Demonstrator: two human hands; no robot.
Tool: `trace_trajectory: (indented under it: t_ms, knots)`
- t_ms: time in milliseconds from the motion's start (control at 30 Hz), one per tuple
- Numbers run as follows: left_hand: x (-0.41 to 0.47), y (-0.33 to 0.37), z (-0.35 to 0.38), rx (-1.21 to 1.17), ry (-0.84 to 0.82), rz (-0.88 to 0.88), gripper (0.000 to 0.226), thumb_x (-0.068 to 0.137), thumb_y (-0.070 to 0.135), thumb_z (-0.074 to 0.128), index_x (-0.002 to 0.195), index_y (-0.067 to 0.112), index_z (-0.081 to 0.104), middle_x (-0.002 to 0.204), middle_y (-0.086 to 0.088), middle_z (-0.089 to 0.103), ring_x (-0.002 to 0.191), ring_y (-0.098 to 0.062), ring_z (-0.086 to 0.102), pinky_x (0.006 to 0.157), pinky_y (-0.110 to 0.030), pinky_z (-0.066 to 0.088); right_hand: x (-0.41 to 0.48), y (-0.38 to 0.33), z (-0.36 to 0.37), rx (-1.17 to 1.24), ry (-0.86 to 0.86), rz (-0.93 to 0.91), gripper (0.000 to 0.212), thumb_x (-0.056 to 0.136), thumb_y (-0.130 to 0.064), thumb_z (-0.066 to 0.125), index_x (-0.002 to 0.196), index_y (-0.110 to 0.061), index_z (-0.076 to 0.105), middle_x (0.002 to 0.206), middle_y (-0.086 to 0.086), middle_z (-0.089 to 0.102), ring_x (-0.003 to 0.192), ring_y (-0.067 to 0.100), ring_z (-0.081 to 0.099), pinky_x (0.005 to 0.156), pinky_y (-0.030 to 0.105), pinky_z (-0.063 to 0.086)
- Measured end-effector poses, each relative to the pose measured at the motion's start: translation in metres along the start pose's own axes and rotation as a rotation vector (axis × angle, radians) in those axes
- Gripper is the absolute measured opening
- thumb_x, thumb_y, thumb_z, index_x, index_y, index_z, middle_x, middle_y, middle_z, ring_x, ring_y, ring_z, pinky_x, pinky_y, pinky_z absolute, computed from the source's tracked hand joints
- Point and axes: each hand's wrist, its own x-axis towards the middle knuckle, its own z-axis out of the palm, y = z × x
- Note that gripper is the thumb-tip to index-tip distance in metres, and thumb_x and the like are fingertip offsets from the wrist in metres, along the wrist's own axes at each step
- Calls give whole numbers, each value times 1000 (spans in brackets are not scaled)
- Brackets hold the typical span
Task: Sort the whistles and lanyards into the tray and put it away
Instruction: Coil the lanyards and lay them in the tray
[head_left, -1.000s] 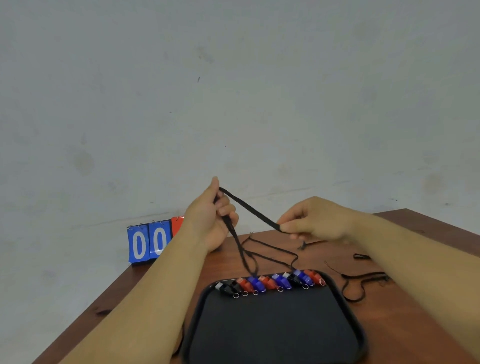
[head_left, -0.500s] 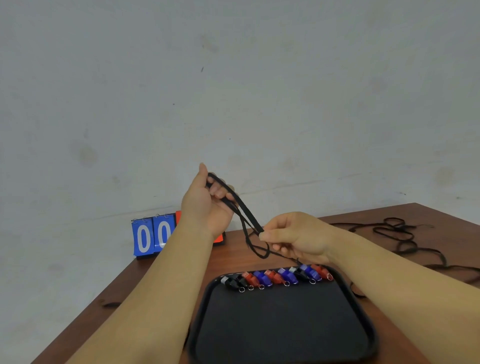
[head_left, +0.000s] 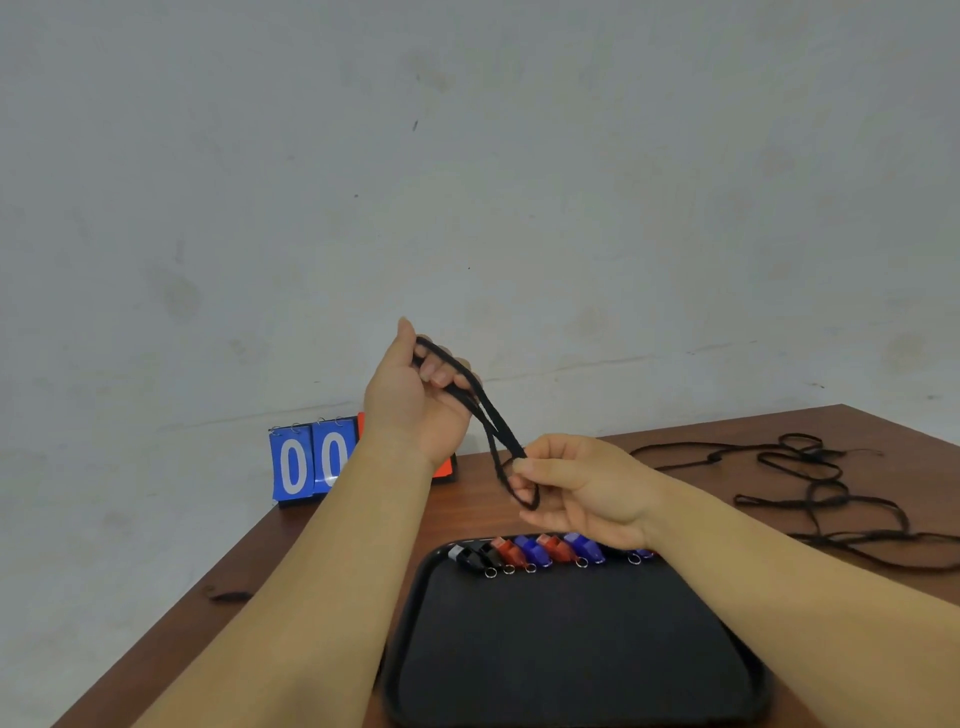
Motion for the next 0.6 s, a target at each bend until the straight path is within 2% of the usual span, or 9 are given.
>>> trace_trajectory:
  t_ms: [133, 300, 400, 500, 600]
  knots:
    - [1, 3, -19, 41, 77, 1, 47, 104, 43, 54, 64, 21, 45, 55, 7, 27, 45, -8, 29, 52, -21, 35, -4, -5, -15, -27, 106, -4, 13, 93, -8, 70, 83, -15, 65, 74, 4, 71, 67, 12, 68, 75, 31, 59]
    - [-2, -7, -52, 120, 214, -61, 41, 105, 38, 55, 71, 19, 42, 58, 5, 25, 45, -9, 30, 55, -24, 38, -10, -6, -33, -132, 229, 8, 9, 91, -8, 73, 85, -13, 69, 72, 3, 72, 64, 11, 65, 79, 32, 59]
    - [-6, -15, -71, 201, 260, -110, 38, 103, 35, 59, 72, 17, 45, 57, 4, 29, 47, -9, 33, 60, -27, 43, -14, -5, -37, -192, 260, 36, 3, 91, -7, 73, 92, -8, 71, 72, 4, 73, 66, 12, 67, 71, 29, 61]
    - [-10, -19, -95, 249, 252, -209, 26, 101, 27, 63, 80, 13, 54, 60, 2, 38, 52, -9, 44, 72, -36, 55, -17, -2, -43, -248, 281, 72, 12, 91, -7, 72, 102, -3, 72, 76, 6, 75, 66, 11, 70, 65, 25, 60]
    - [-16, -24, -118, 375, 218, -275, 11, 102, 18, 61, 93, 11, 59, 66, -2, 53, 66, -13, 63, 84, -42, 59, -18, 7, -51, -255, 316, 87, 9, 91, -6, 73, 99, -3, 72, 73, 6, 73, 60, 9, 69, 59, 23, 58]
